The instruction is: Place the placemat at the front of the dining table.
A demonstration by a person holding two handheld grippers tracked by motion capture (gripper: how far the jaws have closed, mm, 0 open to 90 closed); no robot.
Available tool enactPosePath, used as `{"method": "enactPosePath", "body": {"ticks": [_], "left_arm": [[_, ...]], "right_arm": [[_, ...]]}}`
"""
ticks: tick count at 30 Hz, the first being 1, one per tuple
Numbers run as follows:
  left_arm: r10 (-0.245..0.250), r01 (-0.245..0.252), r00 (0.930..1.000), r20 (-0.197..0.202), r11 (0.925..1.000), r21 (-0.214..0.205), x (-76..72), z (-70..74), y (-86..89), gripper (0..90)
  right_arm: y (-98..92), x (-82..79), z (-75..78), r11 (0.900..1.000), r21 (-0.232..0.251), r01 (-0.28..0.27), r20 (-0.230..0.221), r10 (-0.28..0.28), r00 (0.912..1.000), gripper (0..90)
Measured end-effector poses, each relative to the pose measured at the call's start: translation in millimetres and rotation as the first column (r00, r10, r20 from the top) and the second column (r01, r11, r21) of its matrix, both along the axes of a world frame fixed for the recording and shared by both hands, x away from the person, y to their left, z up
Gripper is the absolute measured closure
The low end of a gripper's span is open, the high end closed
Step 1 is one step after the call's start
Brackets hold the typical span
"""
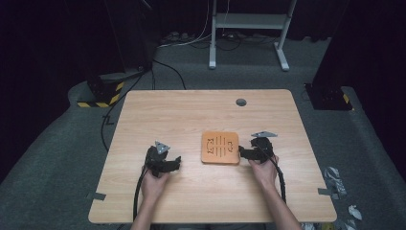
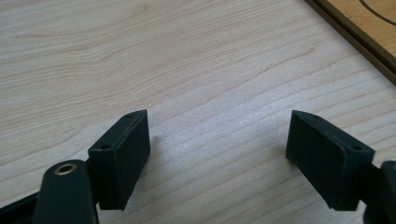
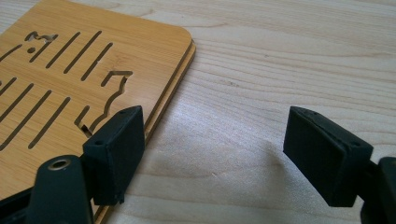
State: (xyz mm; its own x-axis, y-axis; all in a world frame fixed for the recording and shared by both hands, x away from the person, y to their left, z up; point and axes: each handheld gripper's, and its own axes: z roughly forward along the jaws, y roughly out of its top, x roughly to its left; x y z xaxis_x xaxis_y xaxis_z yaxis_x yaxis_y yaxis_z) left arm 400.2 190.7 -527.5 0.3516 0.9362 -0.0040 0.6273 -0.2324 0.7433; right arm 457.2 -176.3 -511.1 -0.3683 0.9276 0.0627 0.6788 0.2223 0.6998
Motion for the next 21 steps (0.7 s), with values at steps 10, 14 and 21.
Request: {"method": "enactPosePath", "body": {"ticks": [10,14,21], "left_arm": [[-0.001,0.001,1.0,0.0,1.0,0.0,0.0,0.0,0.0,21.7],[-0.001,0.001,1.0,0.001,1.0,0.0,0.0,0.0,0.0,21.7],[0.003,-0.003,1.0,-0.001,1.0,-0.004,-0.2,-0.1,-0.3,21.7]], "right_arm": [[2.7,0.6,-2.3,0.9999,-0.005,-0.009,-0.004,0.009,1.0,20.7],[4.1,0.2,-2.4,0.9999,-0.003,-0.01,0.0,0.01,1.0,20.9],[5.8,0.3,-2.4,0.9998,-0.005,-0.017,0.001,0.017,0.9998,20.9]]}}
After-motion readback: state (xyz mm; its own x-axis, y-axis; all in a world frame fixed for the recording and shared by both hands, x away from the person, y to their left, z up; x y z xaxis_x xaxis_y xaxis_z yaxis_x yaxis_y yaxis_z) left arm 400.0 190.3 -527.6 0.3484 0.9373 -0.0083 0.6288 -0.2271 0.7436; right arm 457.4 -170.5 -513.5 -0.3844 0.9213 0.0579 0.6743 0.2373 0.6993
